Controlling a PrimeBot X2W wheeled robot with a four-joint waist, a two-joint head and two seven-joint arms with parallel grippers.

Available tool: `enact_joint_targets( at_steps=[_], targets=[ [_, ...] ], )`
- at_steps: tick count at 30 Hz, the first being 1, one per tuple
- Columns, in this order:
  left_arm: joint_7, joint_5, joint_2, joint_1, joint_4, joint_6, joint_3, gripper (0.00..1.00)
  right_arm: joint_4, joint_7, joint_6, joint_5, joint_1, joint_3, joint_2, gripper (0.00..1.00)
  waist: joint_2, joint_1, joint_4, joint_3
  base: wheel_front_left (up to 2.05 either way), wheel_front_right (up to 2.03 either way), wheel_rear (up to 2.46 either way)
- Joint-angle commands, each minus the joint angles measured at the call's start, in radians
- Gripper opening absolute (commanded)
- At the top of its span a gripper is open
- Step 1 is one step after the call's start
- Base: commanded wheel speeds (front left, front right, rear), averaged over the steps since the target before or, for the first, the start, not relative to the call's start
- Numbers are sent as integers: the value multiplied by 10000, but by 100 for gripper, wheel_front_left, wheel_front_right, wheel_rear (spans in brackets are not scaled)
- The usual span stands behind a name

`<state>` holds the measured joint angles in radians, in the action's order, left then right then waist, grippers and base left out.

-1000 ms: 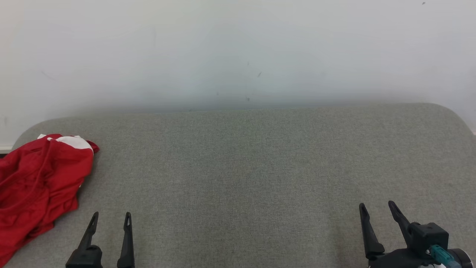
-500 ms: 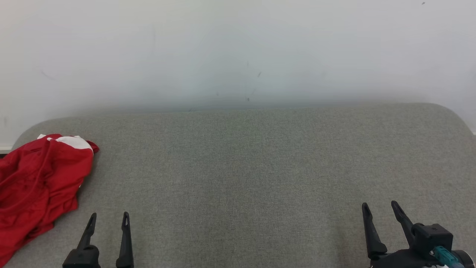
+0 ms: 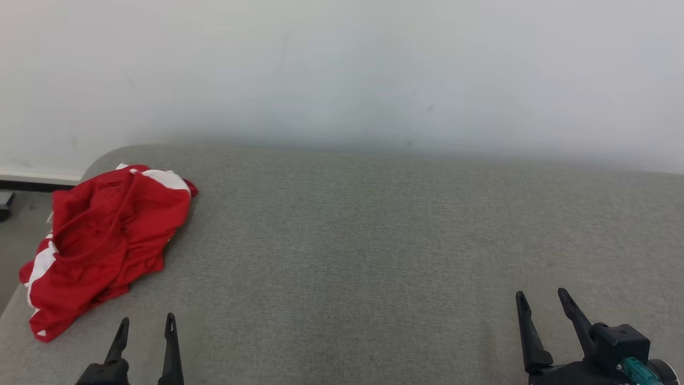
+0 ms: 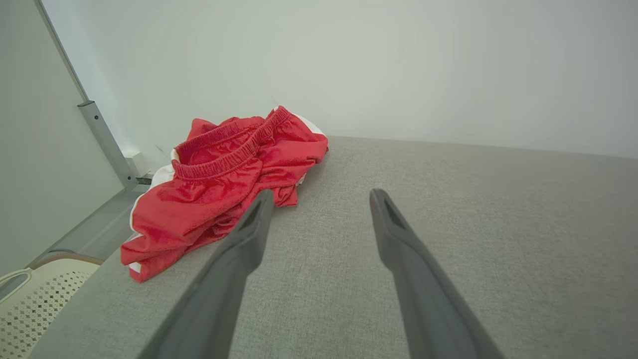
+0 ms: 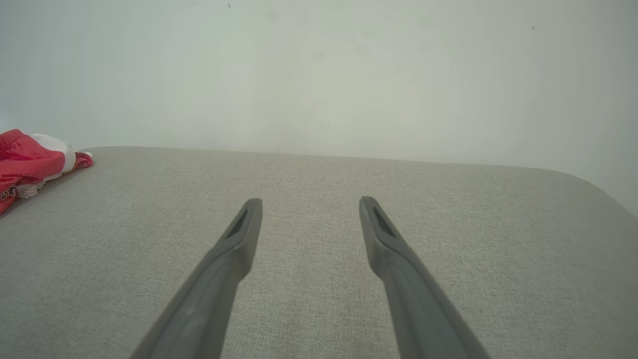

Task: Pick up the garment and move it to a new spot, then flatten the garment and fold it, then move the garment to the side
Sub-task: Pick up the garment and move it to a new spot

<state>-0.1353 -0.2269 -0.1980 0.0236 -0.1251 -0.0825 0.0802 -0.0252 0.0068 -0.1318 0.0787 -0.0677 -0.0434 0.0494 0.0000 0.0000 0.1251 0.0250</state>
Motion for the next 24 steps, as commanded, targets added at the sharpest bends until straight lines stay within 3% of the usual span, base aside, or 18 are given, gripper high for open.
enact_joint_targets(
  at_steps=[1,7,15,24],
  targets=[
    [19,-57,-69,125,63,-40,-53,100,14,-91,21,131,-103,43,-14,100,0,0,1112,7,0,0,0],
    [15,-72,-135,274,205,-115,-57,100,-19,-135,21,208,-113,133,-12,100,0,0,2364,50,0,0,0],
    [142,47,-148,564,515,-345,-8,100,-159,-194,21,366,-141,246,-11,100,0,0,3505,180,0,0,0],
    [281,-93,-252,826,939,-580,-162,100,-369,-198,21,353,250,676,-9,100,0,0,3802,110,0,0,0]
  ],
)
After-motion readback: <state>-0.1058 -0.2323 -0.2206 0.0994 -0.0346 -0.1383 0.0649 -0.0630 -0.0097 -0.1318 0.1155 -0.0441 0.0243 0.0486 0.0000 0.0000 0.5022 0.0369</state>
